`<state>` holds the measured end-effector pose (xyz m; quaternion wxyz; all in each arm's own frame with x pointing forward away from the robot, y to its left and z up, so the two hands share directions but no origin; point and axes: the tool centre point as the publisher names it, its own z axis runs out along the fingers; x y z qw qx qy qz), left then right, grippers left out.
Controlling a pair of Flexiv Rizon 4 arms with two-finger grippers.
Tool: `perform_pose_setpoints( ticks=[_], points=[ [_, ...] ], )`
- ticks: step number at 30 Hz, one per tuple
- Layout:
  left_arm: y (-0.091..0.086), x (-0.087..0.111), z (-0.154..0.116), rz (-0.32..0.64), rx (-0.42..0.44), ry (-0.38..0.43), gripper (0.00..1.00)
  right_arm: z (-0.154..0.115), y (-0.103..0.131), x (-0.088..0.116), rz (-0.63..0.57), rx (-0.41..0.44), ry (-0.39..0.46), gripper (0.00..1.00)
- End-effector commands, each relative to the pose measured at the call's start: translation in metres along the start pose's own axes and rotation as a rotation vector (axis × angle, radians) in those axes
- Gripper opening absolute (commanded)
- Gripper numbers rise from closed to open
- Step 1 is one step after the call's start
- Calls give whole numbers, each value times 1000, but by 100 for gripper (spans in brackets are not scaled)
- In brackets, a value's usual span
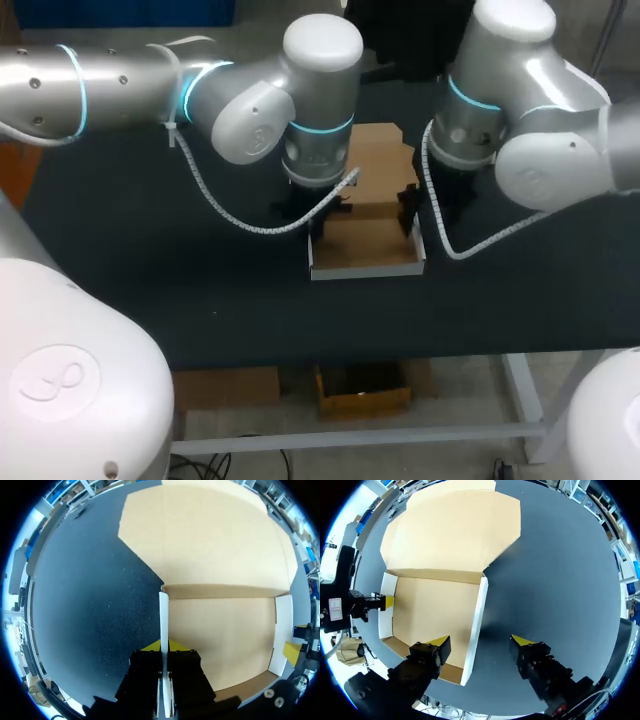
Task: Assemble the packaging by folding the flat box into shape, placing the metal phone stand inside, and closing the box properly
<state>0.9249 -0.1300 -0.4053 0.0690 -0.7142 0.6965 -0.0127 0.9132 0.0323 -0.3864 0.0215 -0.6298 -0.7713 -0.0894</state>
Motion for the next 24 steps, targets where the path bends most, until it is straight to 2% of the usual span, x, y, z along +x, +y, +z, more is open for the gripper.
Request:
perform_pose_setpoints(
  ticks=[1,7,11,14,19,24],
  points=[
    [2,0,0,4,4,-19,0,-17,-20,-18,-63,-93,149,100],
    [2,-3,0,20,8,-27,0,-33,-27,-27,-251,-168,262,100],
    [3,-4,1,30,7,-39,0,-46,-34,-34,-393,-225,307,100],
    [3,-5,2,32,6,-45,0,-56,-39,-39,-478,-256,299,100],
    [3,-6,3,31,4,-49,0,-68,-53,-50,-642,-358,326,100],
    [4,-5,4,33,0,-54,0,-77,-69,-57,-764,-466,289,100]
  ],
)
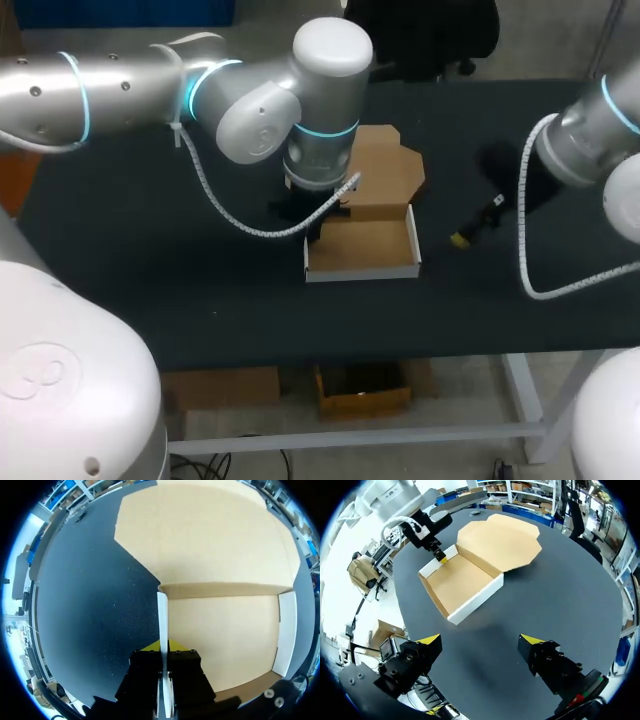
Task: Assemble the packaging by folding the flat box into shape, placing the metal phone stand inside, and closing the box properly
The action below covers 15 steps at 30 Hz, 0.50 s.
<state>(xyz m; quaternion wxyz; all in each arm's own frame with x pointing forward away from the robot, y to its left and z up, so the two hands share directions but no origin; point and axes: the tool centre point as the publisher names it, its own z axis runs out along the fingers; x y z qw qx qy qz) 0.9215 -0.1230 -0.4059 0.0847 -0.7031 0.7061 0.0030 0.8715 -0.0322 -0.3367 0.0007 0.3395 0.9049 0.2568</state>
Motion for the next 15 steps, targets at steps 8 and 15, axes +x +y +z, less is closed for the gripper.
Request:
perform_pose_setpoints(
  ticks=[8,15],
  points=[
    [0,0,4,0,-4,-18,0,-37,-29,13,-238,-285,-11,100],
    [0,-2,4,-2,-4,-16,0,-37,-29,13,-238,-285,-11,100]
  ],
)
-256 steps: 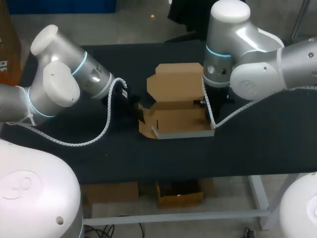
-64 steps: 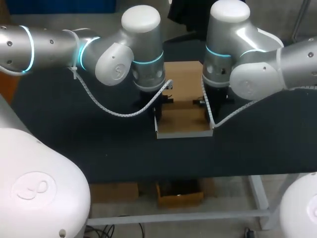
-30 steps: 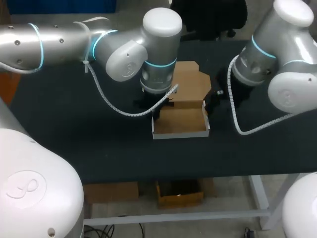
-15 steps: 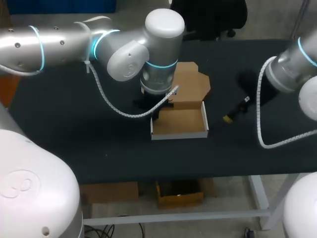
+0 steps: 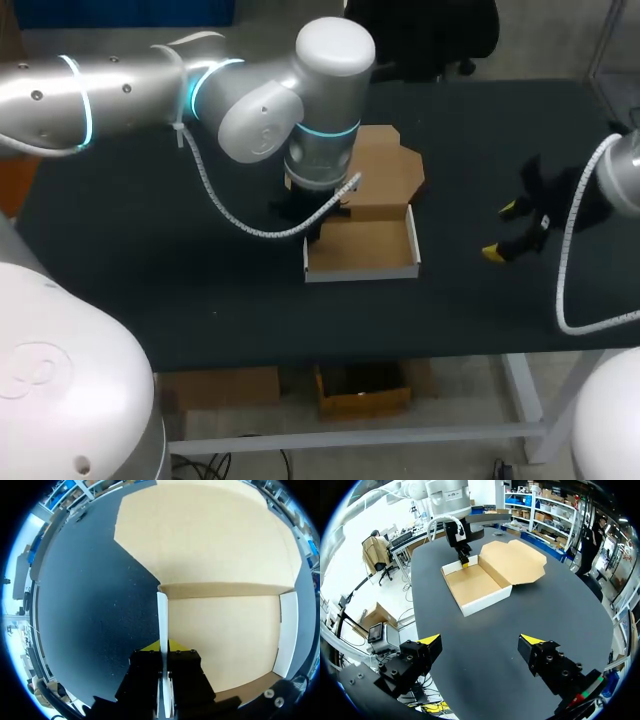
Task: Assemble the packaging by folding the flat box into shape, placing the metal phone stand inside, and closing the box properly
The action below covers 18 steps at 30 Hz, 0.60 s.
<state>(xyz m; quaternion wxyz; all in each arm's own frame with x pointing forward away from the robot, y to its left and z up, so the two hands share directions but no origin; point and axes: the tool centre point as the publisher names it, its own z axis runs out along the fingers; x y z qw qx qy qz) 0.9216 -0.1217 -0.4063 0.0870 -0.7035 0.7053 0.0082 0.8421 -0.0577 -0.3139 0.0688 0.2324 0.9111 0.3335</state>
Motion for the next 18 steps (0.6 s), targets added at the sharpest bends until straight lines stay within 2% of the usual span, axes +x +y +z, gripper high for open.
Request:
perform_pose_setpoints(
  ticks=[1,8,14,18],
  points=[
    [0,-1,3,-1,1,-5,0,-1,-5,4,-4,-102,-6,100],
    [0,-3,5,-3,-4,-8,0,-1,-5,4,-4,-102,-6,100],
    [-1,-4,4,-1,1,-13,0,1,-3,8,-77,-52,45,100],
    [-1,-4,4,3,4,-16,0,0,-4,10,-102,-60,84,100]
  ],
)
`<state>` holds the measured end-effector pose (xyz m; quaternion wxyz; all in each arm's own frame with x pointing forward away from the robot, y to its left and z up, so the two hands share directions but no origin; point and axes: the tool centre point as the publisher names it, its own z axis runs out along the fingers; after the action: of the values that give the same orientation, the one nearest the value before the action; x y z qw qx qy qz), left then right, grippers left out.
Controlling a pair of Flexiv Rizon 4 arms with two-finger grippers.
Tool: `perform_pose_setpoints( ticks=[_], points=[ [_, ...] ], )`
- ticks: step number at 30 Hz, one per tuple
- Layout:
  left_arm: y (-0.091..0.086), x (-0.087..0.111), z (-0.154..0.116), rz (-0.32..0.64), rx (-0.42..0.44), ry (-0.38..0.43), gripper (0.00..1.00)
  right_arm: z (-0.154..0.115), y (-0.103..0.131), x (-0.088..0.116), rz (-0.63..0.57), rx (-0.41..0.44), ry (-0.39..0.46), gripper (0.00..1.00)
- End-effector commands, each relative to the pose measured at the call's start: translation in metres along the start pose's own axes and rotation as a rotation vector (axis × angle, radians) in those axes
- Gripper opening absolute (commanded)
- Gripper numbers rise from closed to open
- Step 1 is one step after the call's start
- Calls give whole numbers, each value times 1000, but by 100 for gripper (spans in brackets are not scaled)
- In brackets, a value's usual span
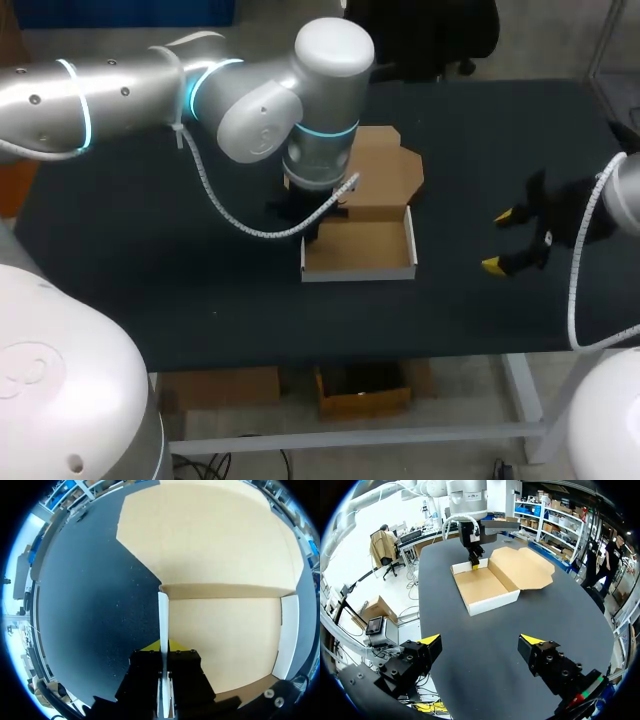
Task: Assemble the packaging by folding the flat box into shape, placing the metal phone stand inside, and closing the box properly
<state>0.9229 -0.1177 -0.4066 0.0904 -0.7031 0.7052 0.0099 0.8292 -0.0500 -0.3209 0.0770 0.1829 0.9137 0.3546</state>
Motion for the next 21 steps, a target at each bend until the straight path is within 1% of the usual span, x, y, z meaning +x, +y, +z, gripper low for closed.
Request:
perform_pose_setpoints(
  ticks=[1,5,7,16,21],
  points=[
    [0,0,3,3,2,-10,0,-6,0,-4,-12,-18,71,100],
    [0,1,4,3,0,-32,0,-5,-1,-2,-29,0,81,100],
    [0,1,4,-3,2,-55,0,-4,-1,-1,-38,5,85,100],
    [0,0,4,-1,5,-122,0,-1,-2,-1,-43,24,98,100],
    [-1,-1,5,-11,10,-199,0,0,-2,-2,-39,31,100,100]
  ],
)
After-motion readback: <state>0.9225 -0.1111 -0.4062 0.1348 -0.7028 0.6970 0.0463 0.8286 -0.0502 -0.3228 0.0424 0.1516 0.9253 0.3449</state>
